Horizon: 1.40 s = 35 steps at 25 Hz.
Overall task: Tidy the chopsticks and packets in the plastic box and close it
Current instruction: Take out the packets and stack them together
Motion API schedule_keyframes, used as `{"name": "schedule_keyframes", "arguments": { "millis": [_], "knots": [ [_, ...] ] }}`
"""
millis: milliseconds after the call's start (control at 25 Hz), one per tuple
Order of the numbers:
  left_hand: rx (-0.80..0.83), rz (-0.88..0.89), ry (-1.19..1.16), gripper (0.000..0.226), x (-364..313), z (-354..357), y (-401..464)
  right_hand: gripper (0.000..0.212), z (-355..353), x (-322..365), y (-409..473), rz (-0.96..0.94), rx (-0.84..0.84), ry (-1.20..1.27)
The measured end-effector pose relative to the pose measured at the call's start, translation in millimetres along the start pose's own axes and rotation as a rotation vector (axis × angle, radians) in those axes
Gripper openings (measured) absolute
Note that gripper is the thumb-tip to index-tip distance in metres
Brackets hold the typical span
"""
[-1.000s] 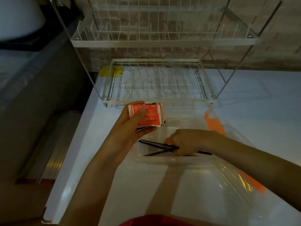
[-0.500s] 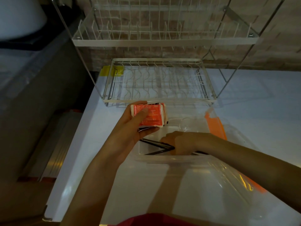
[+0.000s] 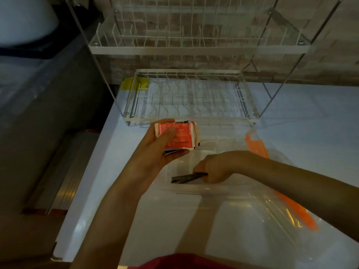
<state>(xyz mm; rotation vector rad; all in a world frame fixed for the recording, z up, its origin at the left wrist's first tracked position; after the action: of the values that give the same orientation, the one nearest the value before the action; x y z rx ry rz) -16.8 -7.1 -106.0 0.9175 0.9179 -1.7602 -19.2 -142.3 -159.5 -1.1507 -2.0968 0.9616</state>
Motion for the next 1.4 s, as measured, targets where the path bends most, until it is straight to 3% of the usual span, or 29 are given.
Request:
{"name": "schedule_keyframes", "arguments": {
  "millis": [160, 320, 440, 520, 600, 720, 840, 920, 1200, 1240, 1400],
  "knots": [
    [0.002, -0.006, 0.000, 0.014, 0, 1, -1, 0.038, 9, 2, 2, -0.035, 0.111, -0.022],
    [0.001, -0.016, -0.005, 0.014, 0, 1, -1, 0.050, 9, -1, 4, -0.036, 0.076, 0.127],
    [0.001, -0.013, 0.013, 0.014, 0, 2, -1, 0.054, 2, -6, -4, -0.070, -0.034, 0.155],
    [-0.006, -0.005, 0.042, 0.015, -1, 1, -2, 0.048, -11, -10, -17, -0.122, -0.216, 0.250],
    [-0.016, 0.010, 0.068, 0.014, -1, 2, -2, 0.038, -25, -14, -34, -0.218, -0.384, 0.620],
    [-0.042, 0.040, 0.069, 0.012, -3, 6, -1, 0.024, -34, -12, -51, -0.373, -0.456, 1.266],
    [-0.041, 0.040, 0.121, 0.013, -2, 13, 0, 0.035, -38, -8, -49, -0.424, -0.543, 1.660],
    [-0.044, 0.030, 0.131, 0.015, 2, 19, 0, 0.030, -41, 0, -47, -0.380, -0.618, 1.770],
    [-0.044, 0.050, 0.253, 0.020, 7, 29, 5, 0.042, -36, 5, -42, -0.141, -0.762, 1.490],
    [-0.038, 0.036, 0.257, 0.021, 7, 27, 5, 0.046, -36, 3, -47, -0.117, -0.808, 1.358],
    [-0.067, 0.037, 0.314, 0.026, 3, 21, 6, 0.071, -46, 4, -69, -0.103, -1.020, 0.448]
  ]
}}
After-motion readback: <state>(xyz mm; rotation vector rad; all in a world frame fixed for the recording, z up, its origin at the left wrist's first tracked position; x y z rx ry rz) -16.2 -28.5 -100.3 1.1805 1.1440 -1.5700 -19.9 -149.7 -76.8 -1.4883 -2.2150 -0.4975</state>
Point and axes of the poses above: each hand's wrist, its own y-axis towards the middle knuckle, its own z-axis out of the palm, x = y × z, the point moved 4 cm from there along y, towards the middle knuckle, and after that the axes turned 7 degrees about -y, right-handed, at the moved point
